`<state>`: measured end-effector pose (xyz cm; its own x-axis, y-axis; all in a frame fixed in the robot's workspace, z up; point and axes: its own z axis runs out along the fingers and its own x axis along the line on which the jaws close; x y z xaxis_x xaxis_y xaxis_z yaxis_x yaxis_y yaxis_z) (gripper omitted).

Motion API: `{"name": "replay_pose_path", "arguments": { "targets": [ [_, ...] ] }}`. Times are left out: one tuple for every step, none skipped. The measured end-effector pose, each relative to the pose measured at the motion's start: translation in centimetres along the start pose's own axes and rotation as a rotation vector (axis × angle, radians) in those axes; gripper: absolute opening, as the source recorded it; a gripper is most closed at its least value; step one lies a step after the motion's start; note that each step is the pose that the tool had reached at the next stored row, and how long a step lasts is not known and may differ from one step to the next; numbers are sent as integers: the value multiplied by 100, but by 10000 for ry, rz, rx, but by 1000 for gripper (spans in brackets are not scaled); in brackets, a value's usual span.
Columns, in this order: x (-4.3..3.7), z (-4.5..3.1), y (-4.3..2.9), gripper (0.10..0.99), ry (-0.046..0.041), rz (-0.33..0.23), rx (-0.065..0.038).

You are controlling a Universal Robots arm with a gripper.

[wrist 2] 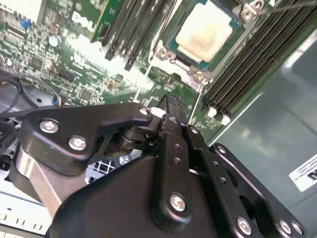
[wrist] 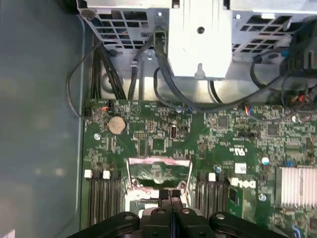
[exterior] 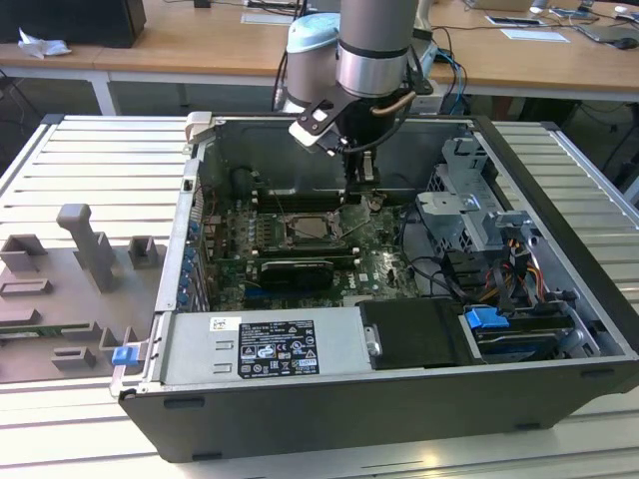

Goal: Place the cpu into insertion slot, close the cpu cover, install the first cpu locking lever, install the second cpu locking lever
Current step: 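Close the cpu cover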

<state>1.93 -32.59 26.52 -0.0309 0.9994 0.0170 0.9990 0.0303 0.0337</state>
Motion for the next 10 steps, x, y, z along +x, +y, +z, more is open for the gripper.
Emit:
{"name": "replay_pose_path", "arguments": {
  "targets": [
    [18,15,60,106,0,-1,0],
    [36,32,102,106,0,0,0],
    [54,52,137,106,2,-1,-1],
    [68,70,181,106,-2,0,0],
    [85,94,247,106,-6,-13,1],
    [90,99,270,106,-9,-14,1],
    [91,100,281,106,-11,-14,1],
    [93,101,296,106,-14,-14,2],
    [94,103,312,106,-12,-13,1],
    [96,106,333,106,-11,-14,1]
  ]
}}
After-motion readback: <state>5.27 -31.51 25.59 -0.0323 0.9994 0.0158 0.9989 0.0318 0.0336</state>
